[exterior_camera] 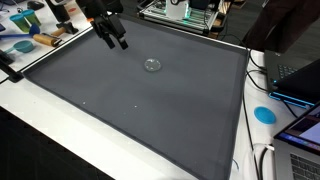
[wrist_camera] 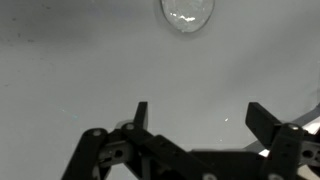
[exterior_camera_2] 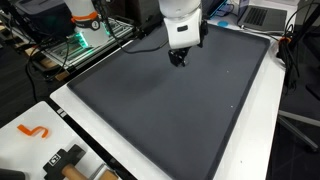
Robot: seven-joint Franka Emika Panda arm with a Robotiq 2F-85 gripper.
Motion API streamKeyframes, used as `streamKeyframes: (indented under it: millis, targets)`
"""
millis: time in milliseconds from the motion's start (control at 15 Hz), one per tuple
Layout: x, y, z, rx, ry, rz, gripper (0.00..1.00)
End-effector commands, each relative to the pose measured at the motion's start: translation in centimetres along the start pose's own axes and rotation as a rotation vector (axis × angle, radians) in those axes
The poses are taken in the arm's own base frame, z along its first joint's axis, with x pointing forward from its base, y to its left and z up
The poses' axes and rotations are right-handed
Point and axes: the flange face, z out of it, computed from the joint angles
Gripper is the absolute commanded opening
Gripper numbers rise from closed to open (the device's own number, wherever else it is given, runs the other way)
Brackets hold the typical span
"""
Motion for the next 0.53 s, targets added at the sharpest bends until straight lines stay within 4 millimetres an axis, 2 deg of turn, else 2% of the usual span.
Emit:
streamKeyframes:
  millis: [0,467]
  targets:
    - [-1.7,1.0,-0.5,0.034,0.013,-0.026,1.00]
    - [-3.7,2.2,-0.4,0.072,0.002,-0.092,1.00]
